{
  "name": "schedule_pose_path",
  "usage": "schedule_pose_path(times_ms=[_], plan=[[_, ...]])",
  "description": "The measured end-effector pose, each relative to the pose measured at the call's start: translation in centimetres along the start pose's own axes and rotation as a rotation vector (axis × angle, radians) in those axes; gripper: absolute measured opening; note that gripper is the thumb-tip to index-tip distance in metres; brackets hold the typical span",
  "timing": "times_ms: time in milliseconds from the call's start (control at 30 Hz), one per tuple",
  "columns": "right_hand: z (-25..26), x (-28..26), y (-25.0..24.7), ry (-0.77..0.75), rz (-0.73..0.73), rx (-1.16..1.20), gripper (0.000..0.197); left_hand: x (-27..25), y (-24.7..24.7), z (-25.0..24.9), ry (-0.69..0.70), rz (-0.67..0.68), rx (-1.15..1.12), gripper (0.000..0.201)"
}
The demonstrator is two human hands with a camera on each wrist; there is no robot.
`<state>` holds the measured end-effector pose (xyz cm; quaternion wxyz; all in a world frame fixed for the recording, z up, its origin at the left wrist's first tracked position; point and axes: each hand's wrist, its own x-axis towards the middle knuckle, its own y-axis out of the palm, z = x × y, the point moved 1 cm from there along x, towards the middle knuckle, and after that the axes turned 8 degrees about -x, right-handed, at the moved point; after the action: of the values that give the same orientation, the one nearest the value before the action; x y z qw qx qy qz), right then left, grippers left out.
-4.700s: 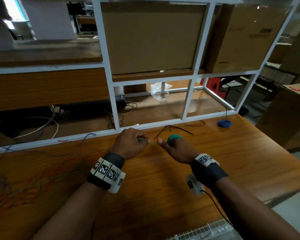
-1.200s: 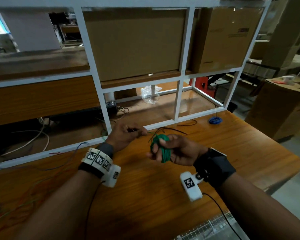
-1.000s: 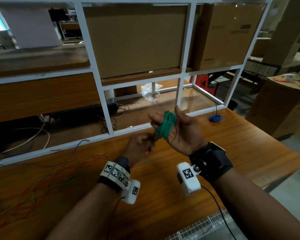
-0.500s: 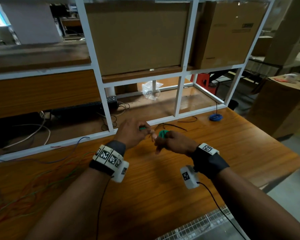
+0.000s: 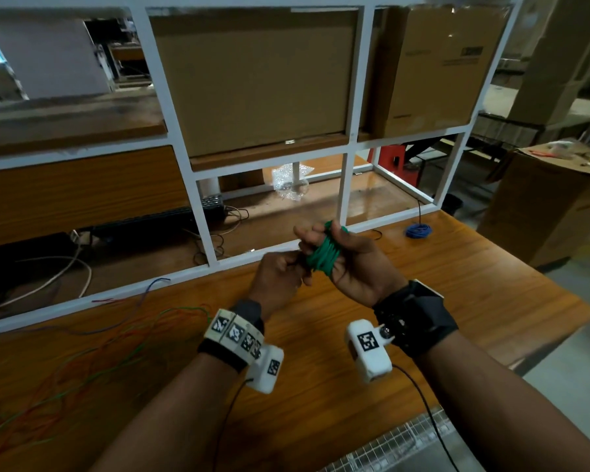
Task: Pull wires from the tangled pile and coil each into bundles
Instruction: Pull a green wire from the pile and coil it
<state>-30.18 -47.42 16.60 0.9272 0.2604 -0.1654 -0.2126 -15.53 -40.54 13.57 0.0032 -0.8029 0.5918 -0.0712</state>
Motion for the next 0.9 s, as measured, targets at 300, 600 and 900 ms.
schedule_pose_path(times_ms=[300, 600, 900], plan=[[0.6, -1.2, -0.6, 0.119, -0.006, 0.013, 0.026, -3.4, 0.7, -0.9, -0.106, 0.132, -0.428, 0.022], [-0.4, -2.3, -0.7, 0.149, -0.036, -0.093, 0.031, -4.2, -1.2, -1.4, -0.087, 0.078, -0.186, 0.032], [-0.5, -2.8, 0.0, 0.259, 0.016, -0.368, 0.029, -3.1, -2.6, -6.7, 0.221, 0.156, 0.068, 0.035]])
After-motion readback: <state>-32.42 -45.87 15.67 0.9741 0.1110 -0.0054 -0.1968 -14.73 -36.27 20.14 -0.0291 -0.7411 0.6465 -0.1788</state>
